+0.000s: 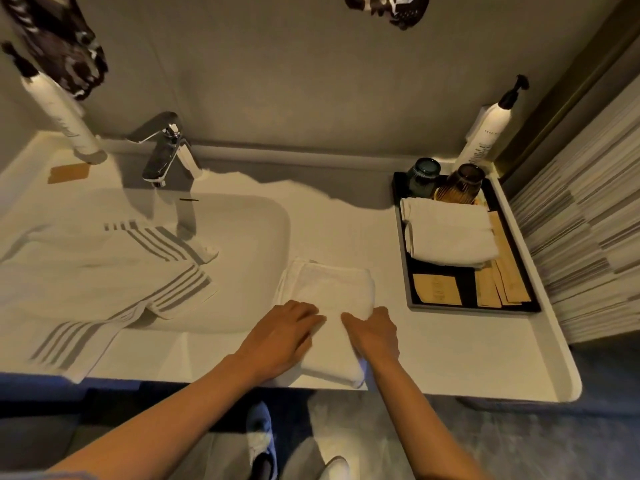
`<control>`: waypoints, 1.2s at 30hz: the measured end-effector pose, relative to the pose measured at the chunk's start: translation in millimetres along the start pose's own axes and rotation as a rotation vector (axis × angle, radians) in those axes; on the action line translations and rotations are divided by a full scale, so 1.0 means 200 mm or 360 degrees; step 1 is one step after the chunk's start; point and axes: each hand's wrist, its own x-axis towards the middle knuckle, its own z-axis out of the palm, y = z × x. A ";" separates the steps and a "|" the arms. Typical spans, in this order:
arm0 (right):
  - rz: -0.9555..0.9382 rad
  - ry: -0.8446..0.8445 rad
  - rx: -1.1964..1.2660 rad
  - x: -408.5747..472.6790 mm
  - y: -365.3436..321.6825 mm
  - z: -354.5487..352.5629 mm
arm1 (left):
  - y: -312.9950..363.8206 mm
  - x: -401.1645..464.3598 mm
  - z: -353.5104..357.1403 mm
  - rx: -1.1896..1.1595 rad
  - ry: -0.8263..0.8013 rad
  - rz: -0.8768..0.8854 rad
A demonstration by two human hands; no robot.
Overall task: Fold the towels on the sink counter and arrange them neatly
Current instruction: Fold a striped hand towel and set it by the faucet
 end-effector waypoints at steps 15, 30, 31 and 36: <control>-0.0496 0.0111 -0.0550 -0.19 -0.25 0.01 | 0.09 0.19 -0.04 -0.0817 -0.0489 -0.0545; -0.1180 0.0216 -0.1613 -0.39 -0.06 0.38 | -0.07 0.27 -0.14 -0.1685 -0.0476 -0.1459; -0.1163 0.0194 -0.1618 -0.40 -0.03 0.37 | -0.08 0.28 -0.15 -0.1332 -0.0488 -0.1433; -0.1093 -0.0142 -0.2367 -0.45 0.03 0.47 | -0.11 0.25 -0.13 -0.0882 -0.0490 -0.1627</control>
